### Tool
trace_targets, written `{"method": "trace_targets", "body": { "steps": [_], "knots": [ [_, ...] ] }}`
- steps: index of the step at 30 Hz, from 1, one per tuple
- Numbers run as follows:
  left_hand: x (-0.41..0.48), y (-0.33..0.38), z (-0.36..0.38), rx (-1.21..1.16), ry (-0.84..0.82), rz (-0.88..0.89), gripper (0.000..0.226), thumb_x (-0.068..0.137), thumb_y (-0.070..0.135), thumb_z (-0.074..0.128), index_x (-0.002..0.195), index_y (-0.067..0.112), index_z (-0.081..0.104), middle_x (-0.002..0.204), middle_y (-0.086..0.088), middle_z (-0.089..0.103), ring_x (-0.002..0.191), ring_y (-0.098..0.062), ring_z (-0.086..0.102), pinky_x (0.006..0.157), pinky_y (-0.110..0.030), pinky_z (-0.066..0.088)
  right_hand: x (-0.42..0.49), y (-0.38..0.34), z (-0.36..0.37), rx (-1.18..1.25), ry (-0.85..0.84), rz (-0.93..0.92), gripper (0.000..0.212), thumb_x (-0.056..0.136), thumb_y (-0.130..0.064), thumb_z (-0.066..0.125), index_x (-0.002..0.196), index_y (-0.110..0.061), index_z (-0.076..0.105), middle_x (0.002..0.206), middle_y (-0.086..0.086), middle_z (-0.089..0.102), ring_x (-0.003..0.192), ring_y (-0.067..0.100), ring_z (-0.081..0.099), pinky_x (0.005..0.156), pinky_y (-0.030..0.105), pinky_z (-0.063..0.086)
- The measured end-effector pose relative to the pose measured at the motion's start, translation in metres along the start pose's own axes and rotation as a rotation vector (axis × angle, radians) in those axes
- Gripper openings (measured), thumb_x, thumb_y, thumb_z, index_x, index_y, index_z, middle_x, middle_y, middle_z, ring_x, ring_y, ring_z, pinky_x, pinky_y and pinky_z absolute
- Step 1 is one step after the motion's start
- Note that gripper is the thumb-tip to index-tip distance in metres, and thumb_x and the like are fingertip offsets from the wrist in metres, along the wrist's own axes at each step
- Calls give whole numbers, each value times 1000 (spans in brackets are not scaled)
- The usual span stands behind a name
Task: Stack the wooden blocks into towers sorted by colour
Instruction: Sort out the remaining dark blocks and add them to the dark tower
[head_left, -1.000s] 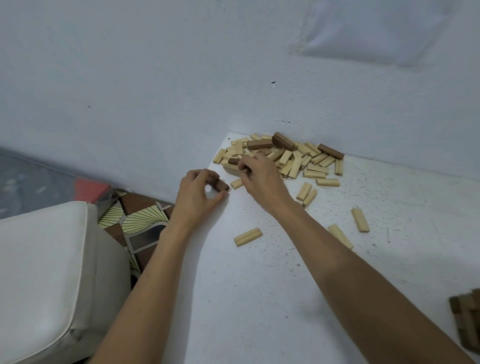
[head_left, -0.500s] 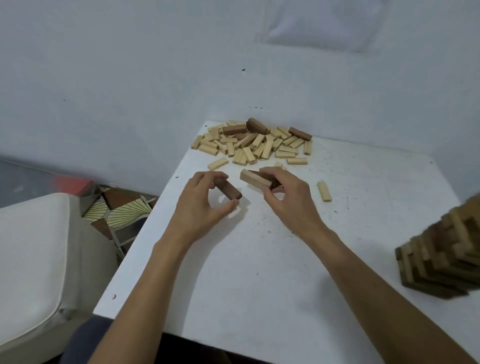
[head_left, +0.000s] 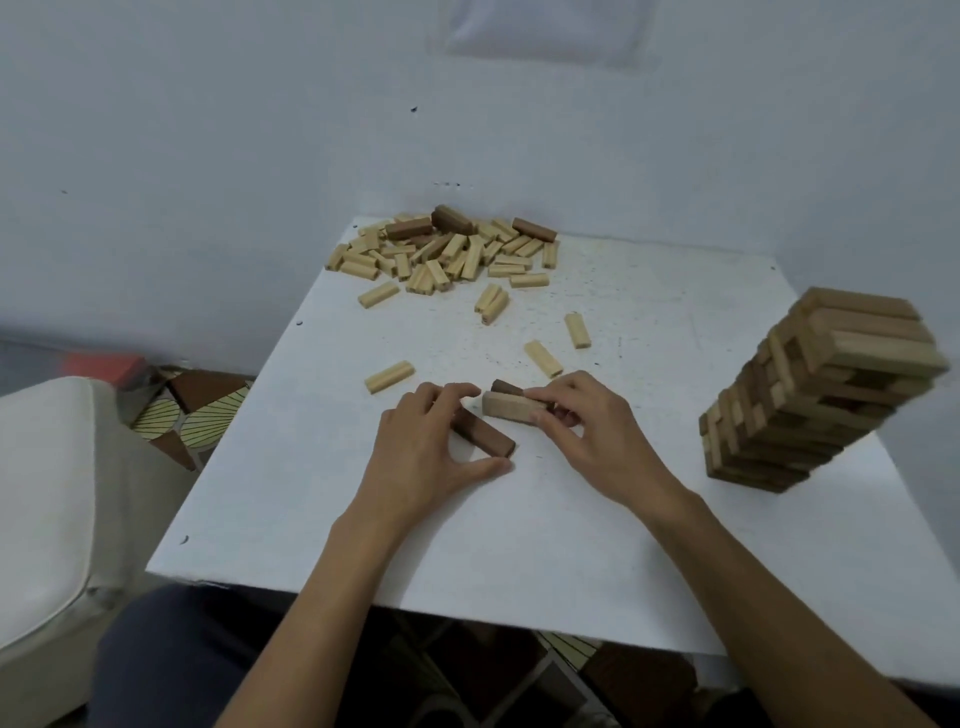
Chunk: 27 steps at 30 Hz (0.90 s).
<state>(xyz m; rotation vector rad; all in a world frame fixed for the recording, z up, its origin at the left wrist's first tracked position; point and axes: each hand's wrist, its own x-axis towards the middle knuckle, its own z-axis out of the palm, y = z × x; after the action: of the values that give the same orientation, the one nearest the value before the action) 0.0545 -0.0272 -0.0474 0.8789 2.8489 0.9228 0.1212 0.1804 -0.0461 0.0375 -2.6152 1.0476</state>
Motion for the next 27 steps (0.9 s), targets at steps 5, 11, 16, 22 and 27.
{"method": "trace_targets", "body": {
  "steps": [5,11,16,22,27],
  "knots": [
    [3,3,0,-21,-69,19,94,53,80,66,137,49,38,107,14,52,102,-7,49,94,-36,39,-4,2,-1,-20,24,0,20,94,-14,64,113,-18,69,95,0,61,81,6,58,74,12,45],
    [10,2,-2,-22,-141,98,86,57,78,65,135,58,36,100,14,51,97,-6,49,93,-35,41,-1,7,2,-39,51,7,17,92,-13,66,107,-13,74,101,1,61,78,8,59,72,14,47],
    [15,0,4,-18,-99,90,73,65,76,53,133,47,50,94,11,55,90,-10,53,87,-40,46,0,6,5,-6,39,25,12,91,-13,68,100,-16,74,101,-2,60,79,-2,57,72,8,43],
    [13,-2,4,-75,-80,95,61,74,58,66,131,37,56,97,14,56,91,-5,52,92,-38,44,-2,8,1,5,-33,12,17,93,-15,65,107,-18,74,109,-3,66,98,13,61,84,28,51],
    [15,-4,4,-105,-81,81,75,69,63,61,138,39,47,119,14,46,105,-5,49,99,-37,41,-6,0,-4,-17,-85,15,33,90,-29,69,122,-25,65,112,-20,61,96,-2,52,85,19,42]
  ]
}}
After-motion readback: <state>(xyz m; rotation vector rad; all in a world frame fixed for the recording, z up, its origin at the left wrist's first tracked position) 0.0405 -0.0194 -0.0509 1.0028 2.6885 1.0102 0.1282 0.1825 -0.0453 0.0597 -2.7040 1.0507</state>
